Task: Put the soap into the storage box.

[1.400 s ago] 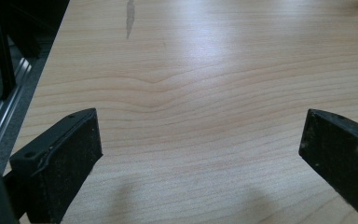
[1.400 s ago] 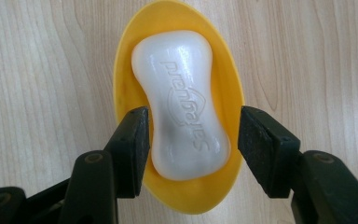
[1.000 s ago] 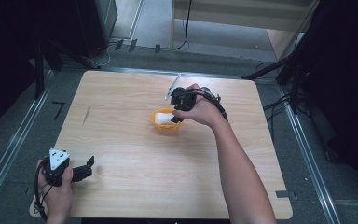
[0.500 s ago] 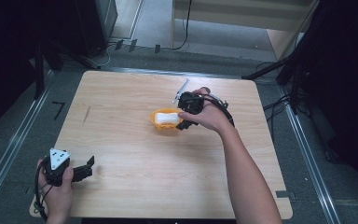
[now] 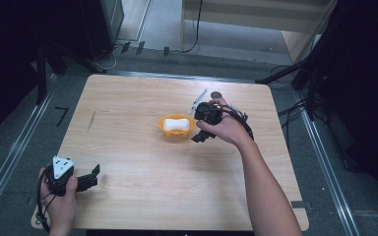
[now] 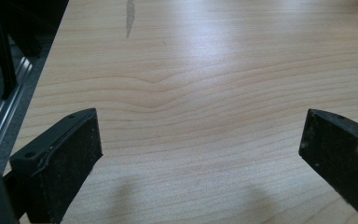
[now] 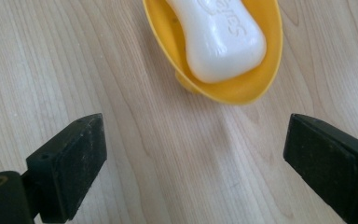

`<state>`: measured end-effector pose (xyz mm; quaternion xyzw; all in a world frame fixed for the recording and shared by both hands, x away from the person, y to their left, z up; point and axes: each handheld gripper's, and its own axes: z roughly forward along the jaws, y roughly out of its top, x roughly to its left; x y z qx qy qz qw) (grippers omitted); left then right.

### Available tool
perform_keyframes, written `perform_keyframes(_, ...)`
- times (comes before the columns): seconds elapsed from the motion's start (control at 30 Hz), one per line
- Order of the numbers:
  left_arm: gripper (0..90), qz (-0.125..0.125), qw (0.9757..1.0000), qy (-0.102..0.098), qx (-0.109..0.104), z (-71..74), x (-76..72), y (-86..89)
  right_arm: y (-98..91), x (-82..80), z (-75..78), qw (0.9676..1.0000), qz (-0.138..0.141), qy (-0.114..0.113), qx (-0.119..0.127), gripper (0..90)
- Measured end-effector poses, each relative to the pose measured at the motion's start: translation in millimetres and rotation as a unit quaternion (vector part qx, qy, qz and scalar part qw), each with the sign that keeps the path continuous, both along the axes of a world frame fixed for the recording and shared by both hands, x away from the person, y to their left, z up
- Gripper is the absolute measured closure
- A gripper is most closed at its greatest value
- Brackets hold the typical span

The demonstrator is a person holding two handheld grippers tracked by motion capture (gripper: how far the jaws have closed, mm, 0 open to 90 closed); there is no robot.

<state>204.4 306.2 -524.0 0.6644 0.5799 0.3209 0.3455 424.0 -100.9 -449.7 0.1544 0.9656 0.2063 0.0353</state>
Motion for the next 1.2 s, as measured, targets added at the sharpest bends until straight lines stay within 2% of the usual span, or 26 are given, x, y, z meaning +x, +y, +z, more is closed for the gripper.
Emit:
perform_keyframes(0.17,0.0,0.000,1.0000,0.000,0.000,0.0,0.0,0.0,-9.2,-6.1,-1.5,0.9999,-0.013,0.000,0.001,4.8)
perform_keyframes(0.53,0.0,0.000,1.0000,0.000,0.000,-0.1,0.0,-0.1,-33.3,-20.8,-5.3,0.9990,-0.037,0.000,0.026,3.6)
perform_keyframes(0.67,0.0,0.000,1.0000,-0.001,0.001,-0.2,0.0,-0.2,-42.8,-26.7,-8.5,0.9985,-0.043,-0.007,0.034,3.6)
perform_keyframes(1.03,0.0,-0.002,1.0000,0.000,0.003,0.0,0.0,-0.4,-71.0,-47.9,-20.9,0.9951,-0.075,-0.015,0.063,3.8)
perform_keyframes(1.2,0.0,-0.001,1.0000,-0.001,0.002,-0.2,0.1,-0.7,-80.3,-54.0,-25.0,0.9940,-0.084,-0.014,0.068,3.6)
